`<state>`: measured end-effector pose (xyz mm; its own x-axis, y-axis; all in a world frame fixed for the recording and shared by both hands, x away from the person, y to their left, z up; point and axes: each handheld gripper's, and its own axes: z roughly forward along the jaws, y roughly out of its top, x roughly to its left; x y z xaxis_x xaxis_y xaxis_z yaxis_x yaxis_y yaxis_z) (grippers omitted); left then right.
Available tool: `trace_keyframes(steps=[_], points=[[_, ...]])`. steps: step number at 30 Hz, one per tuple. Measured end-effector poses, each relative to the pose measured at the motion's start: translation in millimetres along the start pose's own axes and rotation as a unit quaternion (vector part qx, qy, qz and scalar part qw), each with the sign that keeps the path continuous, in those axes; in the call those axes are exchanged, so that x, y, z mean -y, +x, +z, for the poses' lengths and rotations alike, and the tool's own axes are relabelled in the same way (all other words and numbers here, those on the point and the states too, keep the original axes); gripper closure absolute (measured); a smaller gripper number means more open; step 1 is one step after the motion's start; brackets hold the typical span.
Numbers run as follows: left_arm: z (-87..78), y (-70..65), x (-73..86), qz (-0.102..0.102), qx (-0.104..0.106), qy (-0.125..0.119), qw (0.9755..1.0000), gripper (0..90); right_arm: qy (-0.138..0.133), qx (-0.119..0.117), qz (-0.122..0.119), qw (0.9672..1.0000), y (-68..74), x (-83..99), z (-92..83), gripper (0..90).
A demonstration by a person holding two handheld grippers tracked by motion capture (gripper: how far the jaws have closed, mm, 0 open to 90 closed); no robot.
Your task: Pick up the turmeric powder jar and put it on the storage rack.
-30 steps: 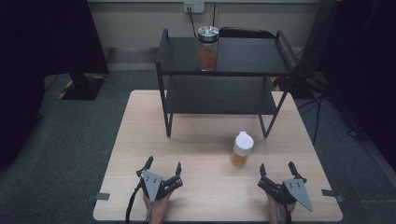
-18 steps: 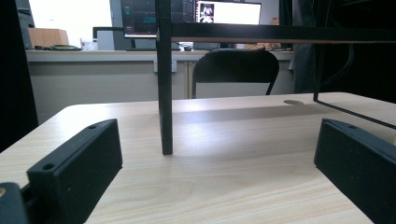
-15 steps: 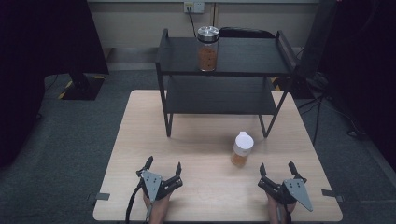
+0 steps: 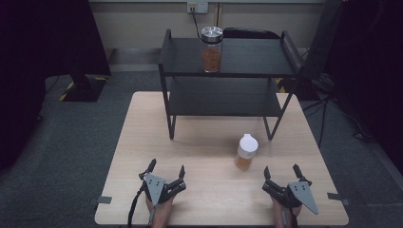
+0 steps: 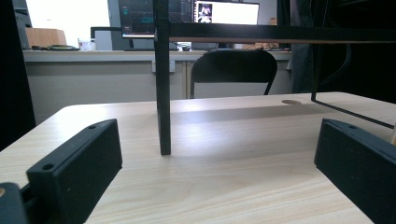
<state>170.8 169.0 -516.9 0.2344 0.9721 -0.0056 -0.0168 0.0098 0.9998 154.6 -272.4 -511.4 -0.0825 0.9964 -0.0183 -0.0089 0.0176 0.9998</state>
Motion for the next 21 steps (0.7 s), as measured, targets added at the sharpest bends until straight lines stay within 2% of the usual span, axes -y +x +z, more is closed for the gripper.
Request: trace_keyframes(steps=[7,12,14,16,21], points=[[0.0,0.0,0.0,-0.001,0.0,0.0,1.0,0.3,-0.004,-0.012,0.01,0.9999,-2.7,-11.5,-2.5,0.0],[0.0,0.6,0.1,-0.001,0.001,0.0,1.0,0.3,-0.017,-0.029,-0.006,0.9994,1.3,-34.1,-0.1,0.0],[0.0,0.6,0.1,-0.001,0.001,0.0,1.0,0.3,-0.02,-0.034,-0.005,0.9992,1.6,-37.6,1.7,0.0],[0.0,0.6,0.1,-0.001,0.001,0.0,1.0,0.3,-0.025,-0.044,-0.009,0.9987,5.0,-48.7,8.5,0.0],[0.0,0.7,0.2,-0.001,0.002,0.0,1.0,0.3,-0.03,-0.059,-0.025,0.9975,13.0,-60.6,20.3,0.0]])
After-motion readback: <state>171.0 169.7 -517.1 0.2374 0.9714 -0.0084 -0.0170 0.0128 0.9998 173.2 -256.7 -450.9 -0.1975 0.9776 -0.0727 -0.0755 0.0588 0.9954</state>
